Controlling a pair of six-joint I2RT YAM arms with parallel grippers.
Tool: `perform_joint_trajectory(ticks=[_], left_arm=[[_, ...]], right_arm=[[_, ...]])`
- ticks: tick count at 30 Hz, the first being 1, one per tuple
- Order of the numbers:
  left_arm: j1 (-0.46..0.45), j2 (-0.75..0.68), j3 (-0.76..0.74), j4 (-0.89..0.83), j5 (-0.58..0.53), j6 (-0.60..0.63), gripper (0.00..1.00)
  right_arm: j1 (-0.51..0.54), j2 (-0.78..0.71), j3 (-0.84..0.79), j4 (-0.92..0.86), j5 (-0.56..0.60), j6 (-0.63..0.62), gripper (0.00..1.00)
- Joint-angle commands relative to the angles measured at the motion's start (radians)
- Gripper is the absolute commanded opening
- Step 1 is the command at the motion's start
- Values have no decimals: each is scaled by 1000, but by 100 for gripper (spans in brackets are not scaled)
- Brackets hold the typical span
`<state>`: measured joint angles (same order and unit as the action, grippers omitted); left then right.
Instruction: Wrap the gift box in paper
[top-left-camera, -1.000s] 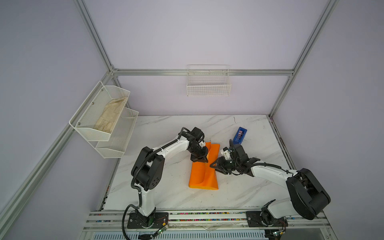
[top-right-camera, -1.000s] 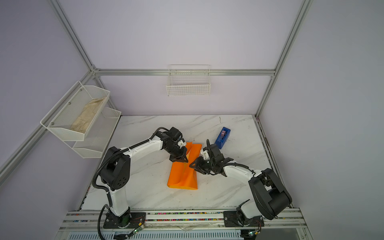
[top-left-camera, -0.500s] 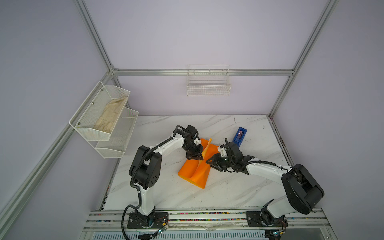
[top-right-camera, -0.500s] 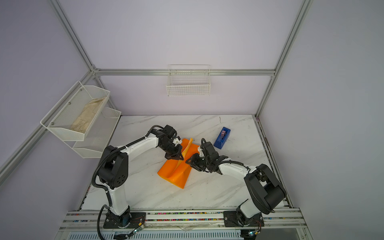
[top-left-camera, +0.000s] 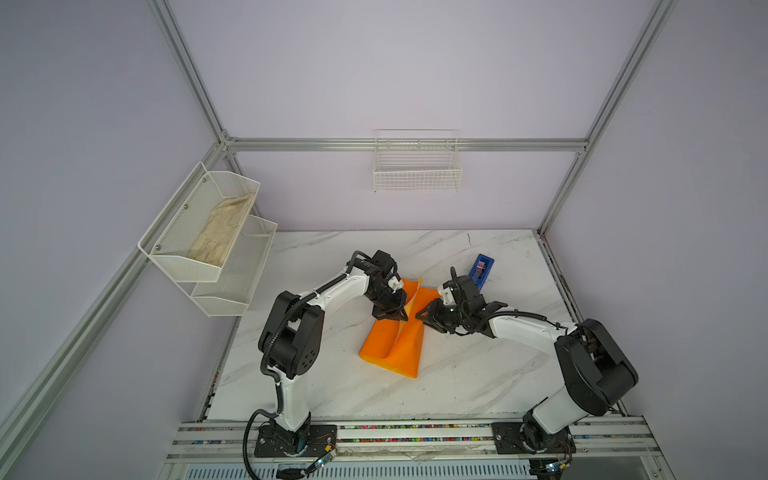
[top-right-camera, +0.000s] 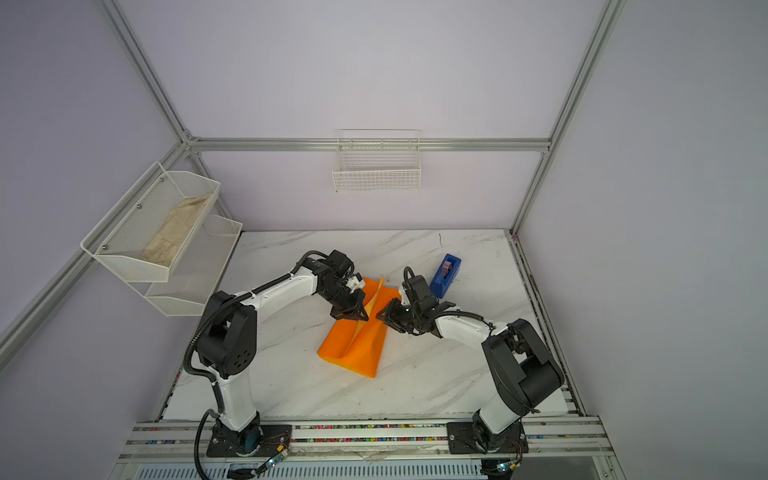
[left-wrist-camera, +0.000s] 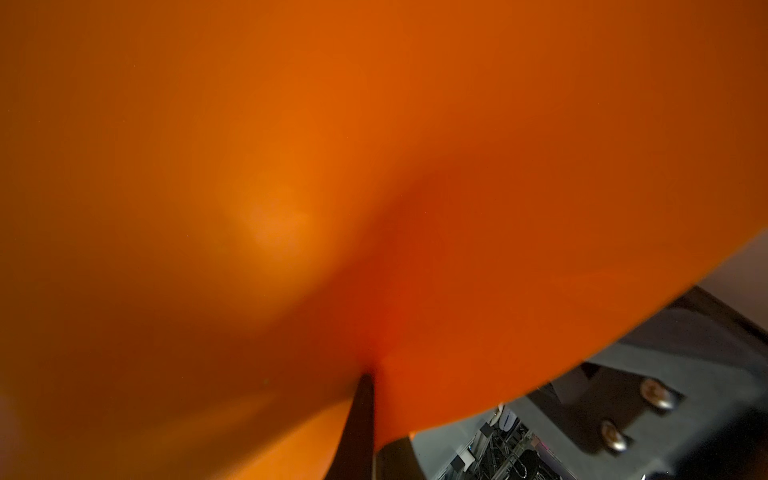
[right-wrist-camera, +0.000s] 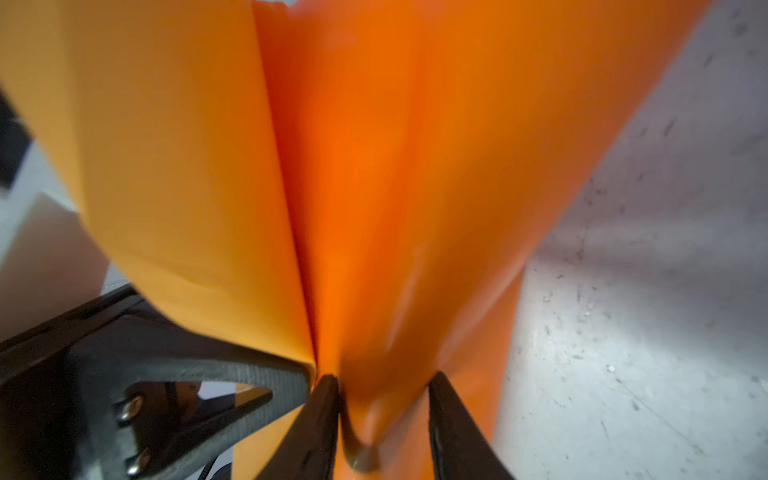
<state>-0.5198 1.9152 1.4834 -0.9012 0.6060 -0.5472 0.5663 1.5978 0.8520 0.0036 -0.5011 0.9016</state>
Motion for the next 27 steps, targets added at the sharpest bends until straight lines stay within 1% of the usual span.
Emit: perform_joint_trajectory(ticks=[1,7,12,15,19,27], left_arm=[[-13,-42,80,-5,44,-24,0],[-13,-73,100,-4,35,-44,0],[-12,-82,103,-5,48,-48,0],[-14,-76,93,-5,58,-46,0],[-20,-64,80,2,70,-43,0],[-45,-21,41,50,100,-56,0]], right_arm=[[-2,20,20,-56,32,-41,38],[-2,26,31,-87,43,-62,38],[-1,50,45,-114,62,-79,43],[0,74,57,-126,68,-91,44],[4,87,66,-126,73,-101,50],[6,97,62,-125,70,-101,51]])
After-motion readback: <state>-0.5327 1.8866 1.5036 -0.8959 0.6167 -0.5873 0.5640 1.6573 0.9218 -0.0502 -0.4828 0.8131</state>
